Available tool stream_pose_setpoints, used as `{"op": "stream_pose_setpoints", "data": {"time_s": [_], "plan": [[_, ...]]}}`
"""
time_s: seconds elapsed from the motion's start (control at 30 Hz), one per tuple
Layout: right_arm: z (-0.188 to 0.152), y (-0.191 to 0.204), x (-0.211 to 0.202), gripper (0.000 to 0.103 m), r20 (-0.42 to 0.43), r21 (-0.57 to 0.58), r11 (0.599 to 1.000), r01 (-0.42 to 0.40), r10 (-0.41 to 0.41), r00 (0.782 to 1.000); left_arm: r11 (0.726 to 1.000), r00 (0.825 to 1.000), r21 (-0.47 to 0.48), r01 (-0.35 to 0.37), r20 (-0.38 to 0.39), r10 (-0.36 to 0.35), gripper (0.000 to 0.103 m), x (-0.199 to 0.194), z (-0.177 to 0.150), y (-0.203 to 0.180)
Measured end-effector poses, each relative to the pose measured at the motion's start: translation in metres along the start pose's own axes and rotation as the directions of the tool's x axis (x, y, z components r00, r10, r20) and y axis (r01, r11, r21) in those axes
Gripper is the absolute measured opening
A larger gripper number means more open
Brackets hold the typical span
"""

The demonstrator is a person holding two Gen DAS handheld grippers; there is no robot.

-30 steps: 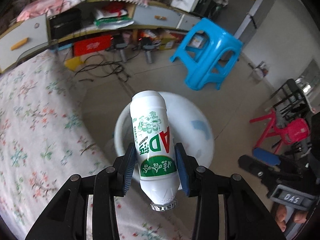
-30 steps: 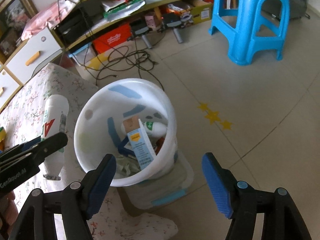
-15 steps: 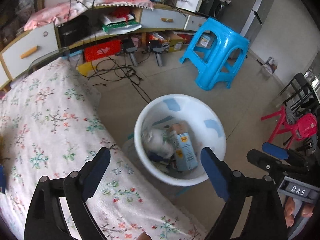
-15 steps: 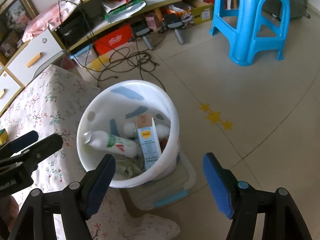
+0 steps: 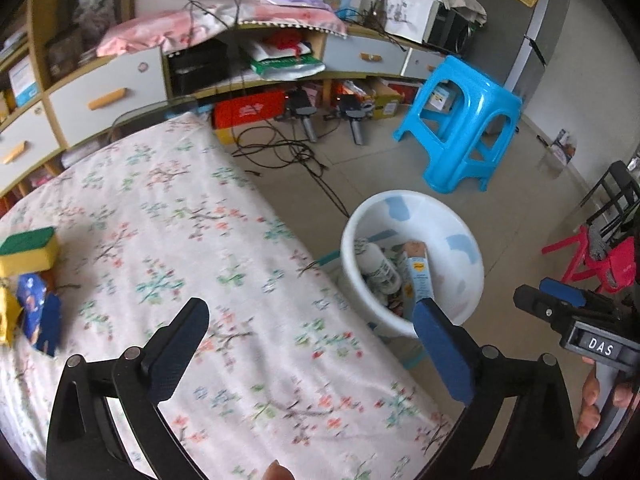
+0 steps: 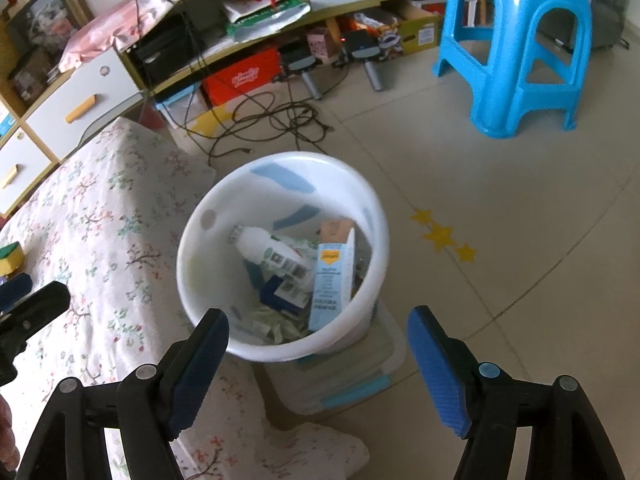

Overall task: Collect trash
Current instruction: 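Move both open grippers back over the table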

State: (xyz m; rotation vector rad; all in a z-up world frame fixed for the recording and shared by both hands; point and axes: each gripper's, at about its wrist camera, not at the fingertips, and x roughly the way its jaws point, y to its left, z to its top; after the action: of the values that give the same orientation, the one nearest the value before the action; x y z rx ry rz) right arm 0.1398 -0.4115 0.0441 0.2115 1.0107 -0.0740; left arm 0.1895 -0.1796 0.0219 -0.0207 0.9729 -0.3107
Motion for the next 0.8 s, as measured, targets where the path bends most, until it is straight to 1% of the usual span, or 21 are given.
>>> {"op": "stream_pose_setpoints", "data": {"time_s": [0.1,0.23,0.27,0.33,0.47,0.8], "plan": [[-0.003,0.011,-0.001,0.078,0.001,-0.020,1.000,-0.006,0.006,1.000,1.000,1.000,-0.016,0.000,0.000,0.000,0.103,-0.010,-0.008,0.012],[-0.008,0.031,0.000,0.080,-0.007,-0.067,0.998,-0.018,0.018,1.000,0.999,1.000,-0.035,-0.018,0.000,0.018,0.103,-0.025,-0.021,0.030],[-0.010,0.036,0.000,0.083,-0.006,-0.078,0.997,-0.019,0.019,1.000,0.999,1.000,-0.037,-0.024,0.000,0.024,0.103,-0.029,-0.025,0.035],[-0.013,0.048,0.000,0.094,-0.005,-0.109,0.994,-0.027,0.027,1.000,0.998,0.999,-0.043,-0.037,0.004,0.037,0.103,-0.038,-0.033,0.044],[-0.021,0.068,0.000,0.102,0.004,-0.154,0.987,-0.042,0.044,0.999,0.997,0.998,-0.051,-0.059,0.006,0.059,0.103,-0.053,-0.047,0.061],[-0.038,0.121,0.011,0.102,0.005,-0.279,0.959,-0.045,0.049,0.999,0.986,0.992,-0.111,-0.125,0.019,0.128,0.103,-0.088,-0.078,0.112]]}}
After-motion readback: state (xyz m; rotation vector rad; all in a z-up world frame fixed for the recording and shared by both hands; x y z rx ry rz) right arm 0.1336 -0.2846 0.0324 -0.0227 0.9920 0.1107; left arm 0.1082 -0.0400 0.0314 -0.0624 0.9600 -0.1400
